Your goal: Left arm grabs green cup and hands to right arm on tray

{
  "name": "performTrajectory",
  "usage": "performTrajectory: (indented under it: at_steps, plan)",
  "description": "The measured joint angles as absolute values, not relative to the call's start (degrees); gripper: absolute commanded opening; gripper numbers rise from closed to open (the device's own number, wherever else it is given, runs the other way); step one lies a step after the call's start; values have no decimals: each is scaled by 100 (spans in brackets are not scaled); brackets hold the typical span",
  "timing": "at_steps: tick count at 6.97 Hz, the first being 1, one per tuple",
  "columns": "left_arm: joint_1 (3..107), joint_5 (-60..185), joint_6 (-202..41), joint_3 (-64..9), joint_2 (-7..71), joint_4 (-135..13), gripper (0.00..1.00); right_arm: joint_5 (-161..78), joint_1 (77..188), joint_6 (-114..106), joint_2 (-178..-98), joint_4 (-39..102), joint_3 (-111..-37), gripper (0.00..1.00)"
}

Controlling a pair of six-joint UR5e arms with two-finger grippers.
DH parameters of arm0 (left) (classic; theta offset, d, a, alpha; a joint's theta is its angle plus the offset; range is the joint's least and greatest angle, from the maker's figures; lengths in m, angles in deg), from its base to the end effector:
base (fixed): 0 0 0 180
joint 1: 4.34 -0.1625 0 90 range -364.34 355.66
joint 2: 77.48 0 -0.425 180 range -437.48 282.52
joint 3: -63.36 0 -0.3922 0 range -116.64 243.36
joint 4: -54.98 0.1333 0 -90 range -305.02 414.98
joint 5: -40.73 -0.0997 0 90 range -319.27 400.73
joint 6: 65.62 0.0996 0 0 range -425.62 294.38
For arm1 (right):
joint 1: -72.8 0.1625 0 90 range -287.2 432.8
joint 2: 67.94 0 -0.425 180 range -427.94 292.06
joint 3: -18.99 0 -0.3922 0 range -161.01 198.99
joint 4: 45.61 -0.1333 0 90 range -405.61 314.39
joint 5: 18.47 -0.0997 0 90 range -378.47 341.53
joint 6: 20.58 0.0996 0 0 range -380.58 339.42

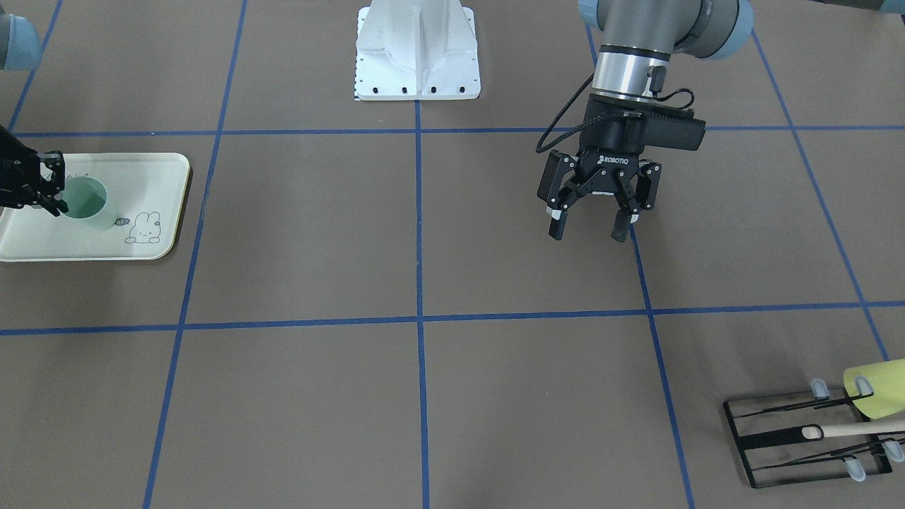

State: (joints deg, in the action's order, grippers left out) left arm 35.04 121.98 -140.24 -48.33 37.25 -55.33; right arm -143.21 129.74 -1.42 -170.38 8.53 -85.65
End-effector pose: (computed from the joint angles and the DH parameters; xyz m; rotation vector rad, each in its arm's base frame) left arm 0.3526 -0.4815 0.2117 0.6609 0.9795 -0.4584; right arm -0.1700 -0.4016 0.5654 0.3231 -0.8125 -0.4283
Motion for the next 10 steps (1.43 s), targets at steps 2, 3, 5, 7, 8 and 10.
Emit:
performTrajectory:
  at_steps: [2,3,5,7,8,10]
  plan:
    - [3504,12196,-14024,-4829,3722,-5533,99,-14411,12984,-141,-17041,867,-8598,99]
    - [3503,12200,-14024,-4832,3722,-5533,99,-14614,13081,-137,-17034,914,-8630,99]
    - [3539,12223,-14015,-4836,3706,-5529,99,-15189,13459,-144,-17018,1181,-8722,99]
    - [4097,12915,-13280,-4820,3555,-5401,99,-15270,13815,-621,-17007,1780,-8769,99]
    - [4566,13484,-12584,-4803,3455,-5111,99,-15202,14121,-1271,-16965,2322,-8772,99]
    - [5609,14662,-10915,-4731,3222,-4249,99,-14831,14866,-2772,-16466,4053,-8757,99]
